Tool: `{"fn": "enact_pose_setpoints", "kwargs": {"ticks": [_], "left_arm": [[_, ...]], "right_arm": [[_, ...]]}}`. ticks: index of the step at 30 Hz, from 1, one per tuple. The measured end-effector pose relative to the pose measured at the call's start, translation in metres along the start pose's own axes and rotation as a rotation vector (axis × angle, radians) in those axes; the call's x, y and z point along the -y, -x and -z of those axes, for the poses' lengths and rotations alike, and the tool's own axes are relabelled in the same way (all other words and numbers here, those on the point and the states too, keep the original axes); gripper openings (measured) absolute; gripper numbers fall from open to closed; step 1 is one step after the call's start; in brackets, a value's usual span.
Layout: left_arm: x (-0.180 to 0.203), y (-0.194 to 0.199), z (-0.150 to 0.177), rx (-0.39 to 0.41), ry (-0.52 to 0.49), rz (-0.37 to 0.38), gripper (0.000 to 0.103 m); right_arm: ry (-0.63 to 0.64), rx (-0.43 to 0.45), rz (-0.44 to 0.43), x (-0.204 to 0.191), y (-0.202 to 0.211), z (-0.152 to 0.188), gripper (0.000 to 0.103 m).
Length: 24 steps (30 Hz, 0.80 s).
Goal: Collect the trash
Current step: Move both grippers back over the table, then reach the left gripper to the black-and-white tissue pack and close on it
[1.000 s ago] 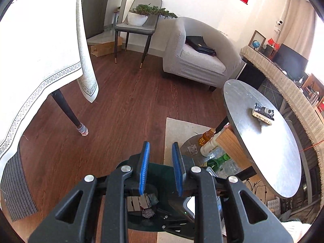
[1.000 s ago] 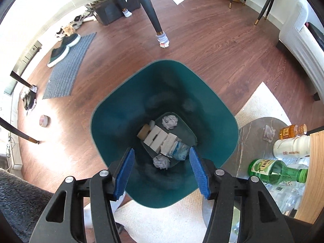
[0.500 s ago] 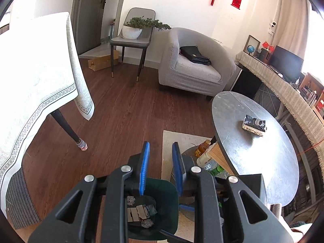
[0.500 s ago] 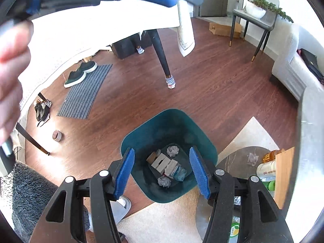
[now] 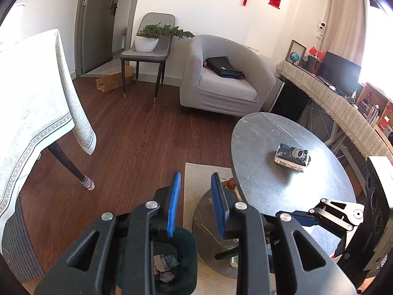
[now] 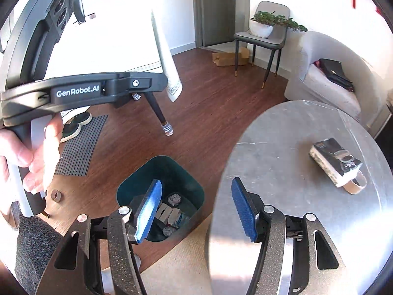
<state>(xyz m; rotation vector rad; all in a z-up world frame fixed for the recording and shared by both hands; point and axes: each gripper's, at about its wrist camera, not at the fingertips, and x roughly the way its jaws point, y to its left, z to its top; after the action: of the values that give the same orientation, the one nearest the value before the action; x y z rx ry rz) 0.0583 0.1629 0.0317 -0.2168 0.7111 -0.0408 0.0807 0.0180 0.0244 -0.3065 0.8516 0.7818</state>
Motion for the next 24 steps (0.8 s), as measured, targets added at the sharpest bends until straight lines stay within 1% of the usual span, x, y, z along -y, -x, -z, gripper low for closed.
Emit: {"fn": "enact_pose_setpoints", "kwargs": {"ticks": [3, 4, 9, 12, 16, 18, 21, 24], "left_arm": [[0.021, -0.009, -0.003, -0.001, -0.012, 0.025, 0.038], [0.028, -0.012, -0.004, -0.002, -0.015, 0.034, 0.042], [0.061, -0.028, -0.005, -0.012, -0.025, 0.073, 0.050], [0.079, -0.039, -0.005, -0.023, -0.026, 0.088, 0.053], [0.100, -0.052, -0.004, -0.040, -0.027, 0.099, 0.056], [0.110, -0.059, -0.003, -0.052, -0.021, 0.117, 0.056], [0.121, -0.068, -0.001, -0.070, 0.009, 0.159, 0.056], [0.127, -0.080, -0.001, -0.097, 0.063, 0.198, 0.056]], "right_arm": [[-0.039, 0.017, 0.043, 0.026, 0.012, 0.007, 0.063], [-0.052, 0.020, 0.055, 0.036, 0.017, 0.010, 0.063], [-0.090, 0.035, 0.145, 0.077, 0.036, 0.027, 0.064], [-0.110, 0.042, 0.177, 0.095, 0.045, 0.036, 0.065], [-0.137, 0.047, 0.199, 0.118, 0.058, 0.052, 0.066], [-0.154, 0.046, 0.208, 0.128, 0.061, 0.057, 0.066], [-0.187, 0.049, 0.216, 0.141, 0.067, 0.064, 0.066], [-0.213, 0.053, 0.219, 0.151, 0.074, 0.072, 0.066]]}}
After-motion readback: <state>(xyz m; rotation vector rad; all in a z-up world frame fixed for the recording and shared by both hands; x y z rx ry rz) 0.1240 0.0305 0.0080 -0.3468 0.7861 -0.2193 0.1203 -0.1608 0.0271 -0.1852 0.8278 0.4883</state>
